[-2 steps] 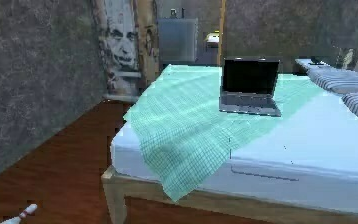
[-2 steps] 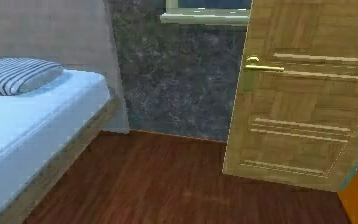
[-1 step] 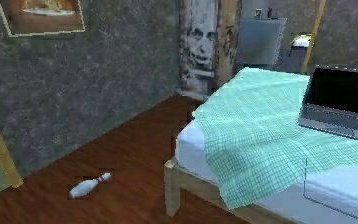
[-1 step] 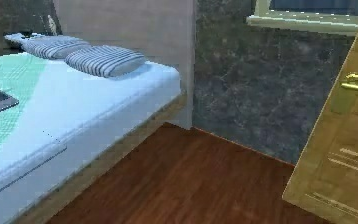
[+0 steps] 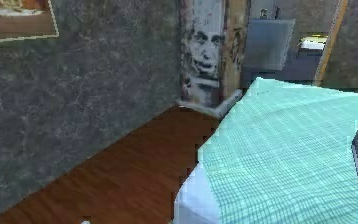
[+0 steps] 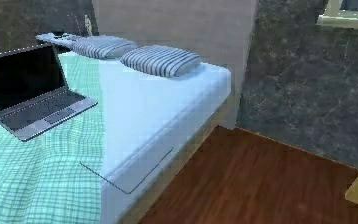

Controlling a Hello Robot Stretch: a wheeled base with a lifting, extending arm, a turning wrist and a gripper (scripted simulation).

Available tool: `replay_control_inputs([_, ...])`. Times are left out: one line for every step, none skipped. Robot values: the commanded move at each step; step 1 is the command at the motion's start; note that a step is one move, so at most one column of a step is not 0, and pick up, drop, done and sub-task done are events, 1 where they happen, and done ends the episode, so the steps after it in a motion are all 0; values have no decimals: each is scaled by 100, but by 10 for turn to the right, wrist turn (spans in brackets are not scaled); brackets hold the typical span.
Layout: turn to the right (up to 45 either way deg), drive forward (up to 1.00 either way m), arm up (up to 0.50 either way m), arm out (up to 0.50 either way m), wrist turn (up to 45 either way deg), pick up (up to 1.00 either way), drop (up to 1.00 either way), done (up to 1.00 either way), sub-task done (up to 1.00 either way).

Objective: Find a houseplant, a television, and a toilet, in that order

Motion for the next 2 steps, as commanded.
replay_control_inputs([-450,0,0,0,0,0,0,0,0])
replay_control_inputs([-90,0,0,0,0,0,0,0,0])
